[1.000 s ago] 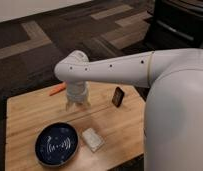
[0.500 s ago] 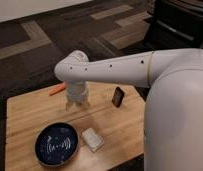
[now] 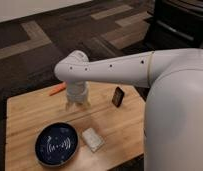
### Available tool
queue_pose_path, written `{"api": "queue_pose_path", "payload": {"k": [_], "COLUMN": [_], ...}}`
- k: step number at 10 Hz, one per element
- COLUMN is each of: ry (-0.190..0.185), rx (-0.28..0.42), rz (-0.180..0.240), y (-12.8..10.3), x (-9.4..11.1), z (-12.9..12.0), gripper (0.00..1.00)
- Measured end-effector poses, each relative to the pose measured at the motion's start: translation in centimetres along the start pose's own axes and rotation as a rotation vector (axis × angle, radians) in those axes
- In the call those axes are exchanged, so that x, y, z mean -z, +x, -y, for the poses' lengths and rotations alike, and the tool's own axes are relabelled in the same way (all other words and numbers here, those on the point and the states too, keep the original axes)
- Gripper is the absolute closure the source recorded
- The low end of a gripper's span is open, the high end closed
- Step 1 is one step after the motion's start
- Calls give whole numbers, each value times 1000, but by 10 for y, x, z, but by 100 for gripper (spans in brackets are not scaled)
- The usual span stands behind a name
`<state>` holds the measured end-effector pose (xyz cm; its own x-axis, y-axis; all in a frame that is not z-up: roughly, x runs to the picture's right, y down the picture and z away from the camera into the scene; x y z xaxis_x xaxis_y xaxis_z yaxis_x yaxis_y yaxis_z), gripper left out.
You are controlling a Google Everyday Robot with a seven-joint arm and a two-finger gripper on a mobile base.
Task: Place the eraser in the ceramic cup
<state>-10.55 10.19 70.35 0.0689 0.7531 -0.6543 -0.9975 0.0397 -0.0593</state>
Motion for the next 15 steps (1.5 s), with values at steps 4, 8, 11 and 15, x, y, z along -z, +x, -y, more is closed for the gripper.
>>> {"api": "queue_pose_path", "payload": {"k": [4, 8, 11, 15], "ry": [0, 0, 0, 2], "rx": [0, 0, 0, -30], "rz": [0, 0, 0, 4], "y": [0, 0, 0, -4], "x": [0, 0, 0, 4], "z": [0, 0, 0, 14], "gripper": [35, 35, 35, 35]}}
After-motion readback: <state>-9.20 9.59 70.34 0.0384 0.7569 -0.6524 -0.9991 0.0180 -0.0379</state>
